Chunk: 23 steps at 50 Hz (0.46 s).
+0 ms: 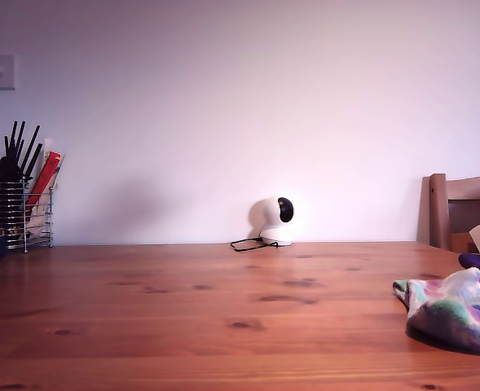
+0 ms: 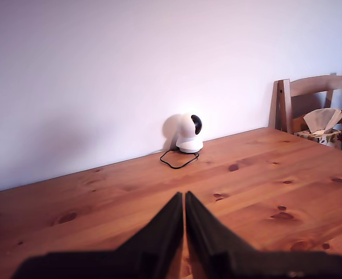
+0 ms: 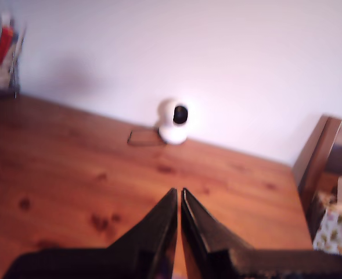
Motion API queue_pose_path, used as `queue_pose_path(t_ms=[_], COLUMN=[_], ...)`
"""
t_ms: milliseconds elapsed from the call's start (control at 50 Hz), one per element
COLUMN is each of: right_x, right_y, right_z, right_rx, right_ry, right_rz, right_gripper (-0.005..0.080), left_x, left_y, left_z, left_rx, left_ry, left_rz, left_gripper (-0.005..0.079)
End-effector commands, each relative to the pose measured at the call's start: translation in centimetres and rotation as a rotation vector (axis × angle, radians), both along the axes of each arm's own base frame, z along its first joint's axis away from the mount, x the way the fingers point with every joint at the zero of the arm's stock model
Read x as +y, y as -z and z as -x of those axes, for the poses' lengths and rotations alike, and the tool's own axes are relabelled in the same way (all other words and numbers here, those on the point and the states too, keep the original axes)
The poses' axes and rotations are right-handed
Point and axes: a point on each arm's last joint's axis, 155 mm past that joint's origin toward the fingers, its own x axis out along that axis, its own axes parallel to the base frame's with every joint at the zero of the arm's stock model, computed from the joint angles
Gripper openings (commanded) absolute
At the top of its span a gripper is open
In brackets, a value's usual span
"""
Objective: Fold the socks in front of you. After folding them, place them to the right side.
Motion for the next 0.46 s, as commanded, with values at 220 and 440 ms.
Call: queue_pose_path(t_ms=[220,440], right_x=[-0.2,-0.6], right_y=[4.5,7.8], right_z=[0.7,1.8], right_rx=[0.171,0.302], right_ry=[0.0,0.0], right_rz=[0.054,0.1], right_gripper=[-0.0013,-0.0013], left_x=[0.0,0.0], left_y=[-0.1,-0.1], left_z=[0.0,0.0], left_rx=[-0.003,-0.003], left_ry=[0.002,0.002], left_rz=[0.007,0.007], left_gripper=[-0.0024,-0.0024])
